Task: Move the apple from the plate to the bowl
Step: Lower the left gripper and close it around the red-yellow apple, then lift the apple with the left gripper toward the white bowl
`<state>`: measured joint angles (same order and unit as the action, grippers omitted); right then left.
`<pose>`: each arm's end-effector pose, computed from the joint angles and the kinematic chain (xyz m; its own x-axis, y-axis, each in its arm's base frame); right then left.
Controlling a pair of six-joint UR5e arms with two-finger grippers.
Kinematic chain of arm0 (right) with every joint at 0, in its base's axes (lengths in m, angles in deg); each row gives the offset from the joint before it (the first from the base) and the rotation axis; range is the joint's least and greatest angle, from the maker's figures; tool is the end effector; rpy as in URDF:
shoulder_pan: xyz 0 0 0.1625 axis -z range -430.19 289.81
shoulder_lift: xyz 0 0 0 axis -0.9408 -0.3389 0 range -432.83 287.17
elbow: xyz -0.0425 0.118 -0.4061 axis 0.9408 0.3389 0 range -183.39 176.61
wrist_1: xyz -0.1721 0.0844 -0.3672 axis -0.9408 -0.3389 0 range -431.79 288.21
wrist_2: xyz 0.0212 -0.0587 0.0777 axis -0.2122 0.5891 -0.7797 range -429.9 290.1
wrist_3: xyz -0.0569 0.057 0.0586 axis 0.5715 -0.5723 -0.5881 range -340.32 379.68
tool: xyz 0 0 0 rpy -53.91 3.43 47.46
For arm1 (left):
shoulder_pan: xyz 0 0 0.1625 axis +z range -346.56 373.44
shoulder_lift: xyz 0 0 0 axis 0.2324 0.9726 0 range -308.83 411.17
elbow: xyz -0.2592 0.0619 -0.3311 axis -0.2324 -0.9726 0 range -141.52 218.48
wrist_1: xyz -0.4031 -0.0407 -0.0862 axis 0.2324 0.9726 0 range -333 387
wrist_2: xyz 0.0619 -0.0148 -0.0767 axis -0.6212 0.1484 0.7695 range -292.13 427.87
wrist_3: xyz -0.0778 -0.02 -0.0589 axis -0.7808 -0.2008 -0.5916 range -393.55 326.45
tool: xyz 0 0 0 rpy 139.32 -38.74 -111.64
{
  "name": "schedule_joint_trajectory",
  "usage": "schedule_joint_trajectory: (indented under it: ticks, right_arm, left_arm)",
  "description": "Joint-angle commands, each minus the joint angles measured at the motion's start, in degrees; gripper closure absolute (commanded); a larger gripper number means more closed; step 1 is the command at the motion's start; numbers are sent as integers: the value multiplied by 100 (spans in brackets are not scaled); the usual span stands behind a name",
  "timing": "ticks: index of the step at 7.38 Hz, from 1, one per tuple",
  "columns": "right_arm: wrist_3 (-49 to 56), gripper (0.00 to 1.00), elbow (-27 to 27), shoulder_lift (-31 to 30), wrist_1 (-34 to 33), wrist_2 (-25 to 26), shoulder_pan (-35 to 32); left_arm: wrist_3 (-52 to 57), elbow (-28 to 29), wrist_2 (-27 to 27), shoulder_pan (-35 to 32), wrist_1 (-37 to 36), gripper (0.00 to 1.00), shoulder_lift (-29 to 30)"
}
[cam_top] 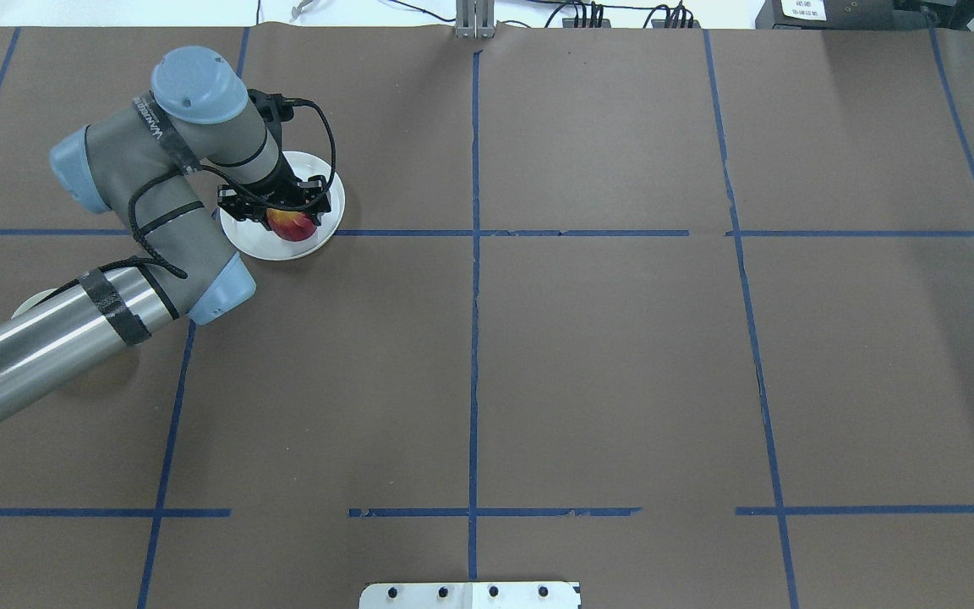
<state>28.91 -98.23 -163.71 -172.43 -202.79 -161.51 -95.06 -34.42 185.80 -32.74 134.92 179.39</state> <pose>0.0764 -0.4737 0.6445 0.7248 -0.0646 0.6859 0.0946 0.9955 -0.0063 0.4648 -0.6095 0.3607 0.6793 -0.0992 -0.7271 0.1241 0.9921 -0.0195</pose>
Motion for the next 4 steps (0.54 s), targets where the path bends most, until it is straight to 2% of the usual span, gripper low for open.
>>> schedule_joint_trajectory:
  ticks: [1,3,4]
  right_arm:
    - [0,0,0,0,0,0,0]
    - [0,0,0,8,0,0,0]
    - [0,0,0,9,-9,0,0]
  left_arm:
    - [95,-563,19,-301,-226,100,-103]
    - [909,-1503,28,-575,-1338,100,-305]
    - [1009,-2344,10,-585,-1457,100,-950]
